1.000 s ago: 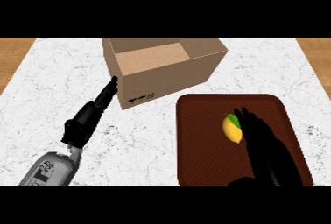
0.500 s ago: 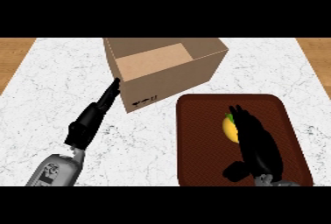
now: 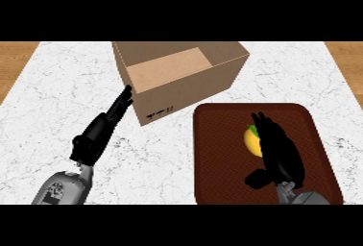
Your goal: Pick the lemon from the tray and place it in the cardboard box
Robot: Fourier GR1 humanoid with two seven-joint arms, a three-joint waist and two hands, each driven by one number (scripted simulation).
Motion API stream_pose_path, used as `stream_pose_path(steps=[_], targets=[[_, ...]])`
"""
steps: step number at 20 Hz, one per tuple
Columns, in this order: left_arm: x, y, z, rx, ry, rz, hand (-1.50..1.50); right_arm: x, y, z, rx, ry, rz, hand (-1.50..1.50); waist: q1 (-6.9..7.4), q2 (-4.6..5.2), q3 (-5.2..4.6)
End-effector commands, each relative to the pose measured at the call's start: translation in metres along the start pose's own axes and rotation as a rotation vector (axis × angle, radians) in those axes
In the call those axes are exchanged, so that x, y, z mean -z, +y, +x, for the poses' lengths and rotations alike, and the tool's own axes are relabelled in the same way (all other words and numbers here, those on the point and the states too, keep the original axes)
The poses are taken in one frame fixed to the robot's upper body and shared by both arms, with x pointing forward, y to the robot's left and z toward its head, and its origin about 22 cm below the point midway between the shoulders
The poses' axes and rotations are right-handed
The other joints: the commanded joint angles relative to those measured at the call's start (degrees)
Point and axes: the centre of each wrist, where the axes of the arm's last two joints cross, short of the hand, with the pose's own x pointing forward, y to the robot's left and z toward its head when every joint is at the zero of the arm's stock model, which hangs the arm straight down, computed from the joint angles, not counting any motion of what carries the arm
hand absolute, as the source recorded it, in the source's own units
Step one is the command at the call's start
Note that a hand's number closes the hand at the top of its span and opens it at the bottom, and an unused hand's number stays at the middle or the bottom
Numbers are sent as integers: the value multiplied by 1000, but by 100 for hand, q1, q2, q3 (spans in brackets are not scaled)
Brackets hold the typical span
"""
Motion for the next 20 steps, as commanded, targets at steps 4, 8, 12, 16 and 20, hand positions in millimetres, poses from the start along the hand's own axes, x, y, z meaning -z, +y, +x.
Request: stream_pose_path(steps=[4, 8, 12, 16, 20], targets=[[-1, 13, 1, 0, -9, -3, 0, 2, -8, 7, -20, 23, 10, -150, -11, 3, -1], [13, 18, 11, -4, 11, -8, 0, 27, 21, 0, -45, 12, 76, -150, -1, 10, 1], [6, 1, -9, 5, 2, -9, 0, 15, 31, -1, -45, 33, 83, -150, -12, 5, 0], [-2, 13, 0, 18, 16, -10, 0, 27, 41, -5, -76, 43, 127, -150, -3, 4, 0], [10, 8, 4, 4, 4, 2, 0, 40, 20, -4, -63, 41, 102, -150, -9, 6, 0]])
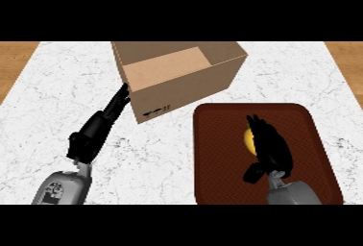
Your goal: Pick the lemon from the tray and place it in the cardboard box
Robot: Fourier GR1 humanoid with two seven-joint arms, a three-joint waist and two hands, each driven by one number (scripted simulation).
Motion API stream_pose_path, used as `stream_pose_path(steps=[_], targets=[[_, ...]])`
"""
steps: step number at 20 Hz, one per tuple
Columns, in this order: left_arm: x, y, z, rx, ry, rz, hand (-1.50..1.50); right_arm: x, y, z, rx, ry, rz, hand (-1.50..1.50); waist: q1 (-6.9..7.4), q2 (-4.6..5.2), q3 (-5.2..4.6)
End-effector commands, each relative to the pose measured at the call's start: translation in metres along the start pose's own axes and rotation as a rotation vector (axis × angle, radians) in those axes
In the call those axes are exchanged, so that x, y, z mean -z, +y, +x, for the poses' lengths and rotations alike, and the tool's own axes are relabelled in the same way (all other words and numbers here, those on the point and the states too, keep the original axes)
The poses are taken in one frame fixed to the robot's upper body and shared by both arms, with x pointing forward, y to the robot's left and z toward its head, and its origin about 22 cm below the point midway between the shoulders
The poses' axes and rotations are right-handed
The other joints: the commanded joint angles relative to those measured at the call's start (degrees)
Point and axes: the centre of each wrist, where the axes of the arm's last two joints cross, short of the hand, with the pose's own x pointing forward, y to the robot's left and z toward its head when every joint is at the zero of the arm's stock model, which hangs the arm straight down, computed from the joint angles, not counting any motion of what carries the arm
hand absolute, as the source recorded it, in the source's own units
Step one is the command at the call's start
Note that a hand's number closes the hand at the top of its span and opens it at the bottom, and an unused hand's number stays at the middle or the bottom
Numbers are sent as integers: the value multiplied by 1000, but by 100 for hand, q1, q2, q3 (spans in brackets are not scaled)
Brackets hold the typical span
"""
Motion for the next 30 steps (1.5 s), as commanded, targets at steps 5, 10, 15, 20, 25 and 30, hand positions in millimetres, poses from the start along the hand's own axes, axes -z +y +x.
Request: stream_pose_path(steps=[5, 10, 15, 20, 25, 30], targets=[[-6, -5, -6, 5, 2, -20, 0, 19, 4, -2, -30, 30, 16, -150, -4, 5, 0], [4, -6, -10, -7, -8, -24, 0, 27, 24, -15, -82, 42, 1, -150, -3, 9, 0], [-5, 10, 11, 1, -11, -3, 0, 41, 17, -33, -81, 43, 40, 150, 15, 8, 1], [5, 3, 25, -11, -17, -27, 0, 36, 47, -28, -123, -9, -32, 150, 21, 11, 3], [-2, -6, 8, -13, -17, -25, 0, 30, 11, 34, -146, -298, -72, 150, 85, 16, 1], [8, -10, 11, 1, -13, -52, 0, -5, -8, 130, -155, -869, -13, 150, 255, 34, 2]])
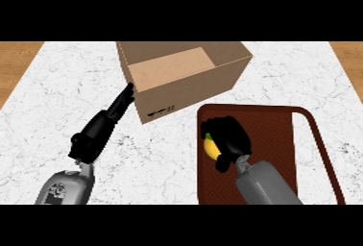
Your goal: Pick the lemon from the tray and place it in the cardboard box
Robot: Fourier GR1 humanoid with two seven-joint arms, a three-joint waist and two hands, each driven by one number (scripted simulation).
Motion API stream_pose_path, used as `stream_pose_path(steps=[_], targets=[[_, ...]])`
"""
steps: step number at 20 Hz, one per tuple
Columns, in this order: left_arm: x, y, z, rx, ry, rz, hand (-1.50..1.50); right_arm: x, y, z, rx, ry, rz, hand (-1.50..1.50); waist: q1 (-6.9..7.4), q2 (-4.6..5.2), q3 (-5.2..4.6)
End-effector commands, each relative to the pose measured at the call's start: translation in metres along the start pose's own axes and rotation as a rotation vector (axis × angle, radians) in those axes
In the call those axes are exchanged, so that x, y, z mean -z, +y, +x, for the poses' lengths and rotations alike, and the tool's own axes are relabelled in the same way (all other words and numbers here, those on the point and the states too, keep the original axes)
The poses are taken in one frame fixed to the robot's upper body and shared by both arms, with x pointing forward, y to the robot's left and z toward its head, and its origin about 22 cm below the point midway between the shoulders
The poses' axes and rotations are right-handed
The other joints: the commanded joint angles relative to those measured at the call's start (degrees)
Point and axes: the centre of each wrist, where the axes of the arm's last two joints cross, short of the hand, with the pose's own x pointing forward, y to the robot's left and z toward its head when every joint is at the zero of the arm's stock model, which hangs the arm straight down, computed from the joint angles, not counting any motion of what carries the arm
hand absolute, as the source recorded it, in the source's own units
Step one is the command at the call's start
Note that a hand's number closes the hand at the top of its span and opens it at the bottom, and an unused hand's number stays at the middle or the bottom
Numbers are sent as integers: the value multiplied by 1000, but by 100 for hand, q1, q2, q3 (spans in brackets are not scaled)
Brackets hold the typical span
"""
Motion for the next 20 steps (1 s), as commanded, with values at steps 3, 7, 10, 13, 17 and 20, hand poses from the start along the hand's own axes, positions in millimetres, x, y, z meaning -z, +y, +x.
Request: stream_pose_path(steps=[3, 7, 10, 13, 17, 20], targets=[[3, -6, -5, -7, 4, 13, 0, 13, -46, 66, -10, -376, -124, 150, -127, -1, 24], [-9, -6, -10, -10, 5, 26, 0, -7, -76, 59, 7, -406, -228, 150, -208, -22, 24], [11, 0, 4, -1, 24, 34, 0, -18, -107, 76, 85, -460, -259, 150, -243, -18, 24], [-3, 18, -4, -2, 8, 22, 0, -52, -127, 59, 102, -494, -283, 150, -242, -23, 24], [3, 4, -14, -9, 21, 27, 0, -80, -150, 56, 232, -533, -343, 150, -256, -14, 25], [0, -5, -7, 4, 21, 33, 0, -111, -180, 58, 266, -466, -406, 150, -257, -30, 24]])
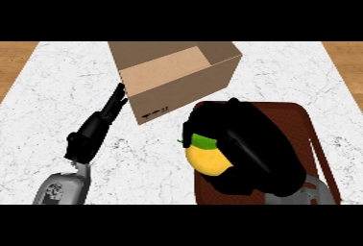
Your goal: Pick the lemon from the tray and place it in the cardboard box
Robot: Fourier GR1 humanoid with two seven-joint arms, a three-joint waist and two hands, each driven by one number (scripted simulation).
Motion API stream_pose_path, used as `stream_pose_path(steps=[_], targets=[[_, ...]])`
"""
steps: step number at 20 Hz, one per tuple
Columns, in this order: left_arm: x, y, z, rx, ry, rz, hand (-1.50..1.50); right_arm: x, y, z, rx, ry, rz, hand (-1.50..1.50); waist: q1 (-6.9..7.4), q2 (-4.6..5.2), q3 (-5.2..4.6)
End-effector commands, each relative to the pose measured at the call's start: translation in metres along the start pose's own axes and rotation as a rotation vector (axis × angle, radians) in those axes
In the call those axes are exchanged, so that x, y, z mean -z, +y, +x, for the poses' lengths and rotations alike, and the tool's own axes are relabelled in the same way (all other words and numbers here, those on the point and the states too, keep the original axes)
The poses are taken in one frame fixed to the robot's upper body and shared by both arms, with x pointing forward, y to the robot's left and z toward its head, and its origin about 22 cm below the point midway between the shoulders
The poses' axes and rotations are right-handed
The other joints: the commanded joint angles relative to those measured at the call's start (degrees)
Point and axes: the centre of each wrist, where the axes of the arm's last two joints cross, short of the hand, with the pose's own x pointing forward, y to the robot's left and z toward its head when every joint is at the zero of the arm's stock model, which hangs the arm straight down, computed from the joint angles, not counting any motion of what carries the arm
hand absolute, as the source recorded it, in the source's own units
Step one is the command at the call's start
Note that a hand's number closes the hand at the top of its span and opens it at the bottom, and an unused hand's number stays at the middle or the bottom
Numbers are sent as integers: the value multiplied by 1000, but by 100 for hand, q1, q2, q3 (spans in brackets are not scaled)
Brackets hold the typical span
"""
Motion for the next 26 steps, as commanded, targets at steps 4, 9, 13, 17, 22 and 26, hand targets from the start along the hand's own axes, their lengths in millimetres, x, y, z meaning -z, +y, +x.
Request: stream_pose_path(steps=[4, 9, 13, 17, 22, 26], targets=[[7, 10, 0, -4, -27, -35, 0, -3, -56, 10, 116, 83, -110, 150, 39, 24, -2], [-16, 1, 4, 3, -15, -36, 0, 34, -72, -4, 92, 149, -149, 150, 111, 24, -1], [10, 1, 3, -2, -11, -28, 0, 65, -82, -8, 86, 178, -176, 150, 89, 38, -2], [5, -9, 14, 2, -19, -41, 0, 88, -71, -20, 106, 214, -184, 150, 116, 39, -1], [-10, -2, 3, -9, -18, -36, 0, 115, -76, -39, 153, 205, -166, 150, 125, 37, -1], [4, 7, 0, 0, -10, -31, 0, 133, -70, -30, 146, 245, -196, 150, 102, 35, -2]])
